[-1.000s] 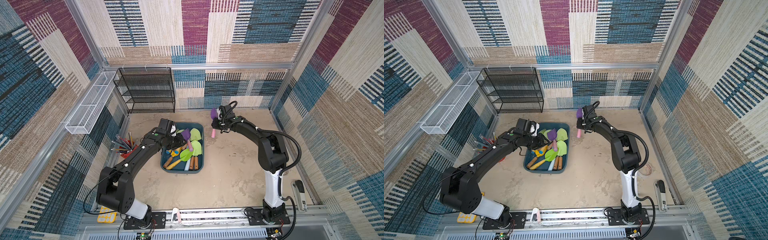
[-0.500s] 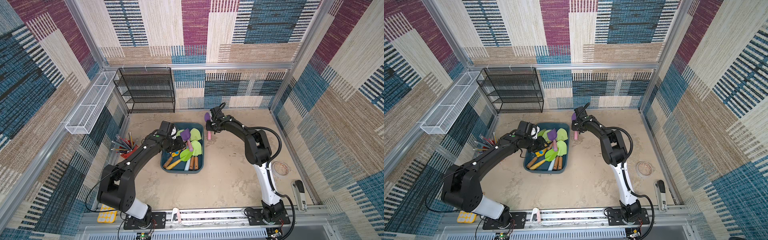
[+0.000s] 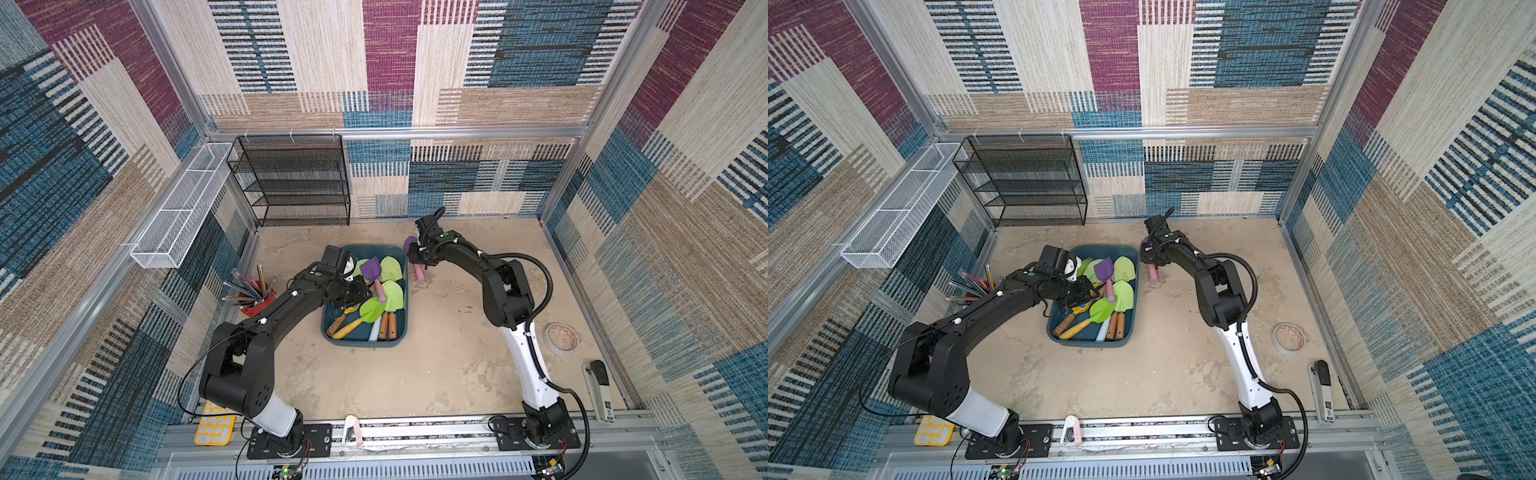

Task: Take the shovel out of the storage box
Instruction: Place the shovel at the center of the board.

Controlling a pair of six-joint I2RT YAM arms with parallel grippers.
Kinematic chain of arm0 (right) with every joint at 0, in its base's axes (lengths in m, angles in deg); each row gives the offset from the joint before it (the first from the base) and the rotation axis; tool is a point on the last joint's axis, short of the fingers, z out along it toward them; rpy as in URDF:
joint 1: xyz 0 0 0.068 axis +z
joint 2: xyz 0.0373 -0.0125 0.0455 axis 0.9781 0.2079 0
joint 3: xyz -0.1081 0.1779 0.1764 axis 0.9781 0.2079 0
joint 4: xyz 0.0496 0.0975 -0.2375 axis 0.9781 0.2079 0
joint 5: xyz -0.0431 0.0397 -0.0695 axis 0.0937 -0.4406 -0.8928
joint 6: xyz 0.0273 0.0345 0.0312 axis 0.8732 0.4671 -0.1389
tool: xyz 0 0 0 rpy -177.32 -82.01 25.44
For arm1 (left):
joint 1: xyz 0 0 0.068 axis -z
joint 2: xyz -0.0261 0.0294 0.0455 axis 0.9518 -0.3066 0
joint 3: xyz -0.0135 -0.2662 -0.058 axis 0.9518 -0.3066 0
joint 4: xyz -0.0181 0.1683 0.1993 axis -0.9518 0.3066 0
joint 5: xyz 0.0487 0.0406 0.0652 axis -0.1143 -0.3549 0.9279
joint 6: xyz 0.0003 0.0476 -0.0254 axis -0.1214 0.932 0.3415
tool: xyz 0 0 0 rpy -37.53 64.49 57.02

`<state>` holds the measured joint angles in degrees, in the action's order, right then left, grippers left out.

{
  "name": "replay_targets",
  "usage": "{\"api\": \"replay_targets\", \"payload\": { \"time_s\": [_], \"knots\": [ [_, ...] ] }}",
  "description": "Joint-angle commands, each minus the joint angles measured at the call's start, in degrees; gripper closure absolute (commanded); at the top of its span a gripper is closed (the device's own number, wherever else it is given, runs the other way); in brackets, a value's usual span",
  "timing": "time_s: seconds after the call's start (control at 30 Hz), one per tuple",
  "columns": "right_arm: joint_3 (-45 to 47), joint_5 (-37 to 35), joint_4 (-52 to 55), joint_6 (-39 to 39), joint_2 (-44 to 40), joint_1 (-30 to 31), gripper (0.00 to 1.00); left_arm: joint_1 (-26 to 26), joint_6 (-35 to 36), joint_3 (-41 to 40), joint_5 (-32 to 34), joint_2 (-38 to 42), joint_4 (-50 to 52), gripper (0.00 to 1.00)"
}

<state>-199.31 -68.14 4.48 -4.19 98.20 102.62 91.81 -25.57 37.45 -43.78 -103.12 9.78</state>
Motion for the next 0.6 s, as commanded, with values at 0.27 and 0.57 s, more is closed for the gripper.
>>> {"api": "replay_targets", "payload": {
  "time_s": [0.27,0.57],
  "knots": [
    [4.8,4.5,-3.7,1.5,-5.4,0.3,0.58,0.1,0.4,1.9,-1.1,-2.4,-0.8,0.64],
    [10.0,1.5,-5.3,1.3,-10.3,0.3,0.55,0.4,0.5,4.1,0.0,-3.7,0.8,0.64]
  ]
}}
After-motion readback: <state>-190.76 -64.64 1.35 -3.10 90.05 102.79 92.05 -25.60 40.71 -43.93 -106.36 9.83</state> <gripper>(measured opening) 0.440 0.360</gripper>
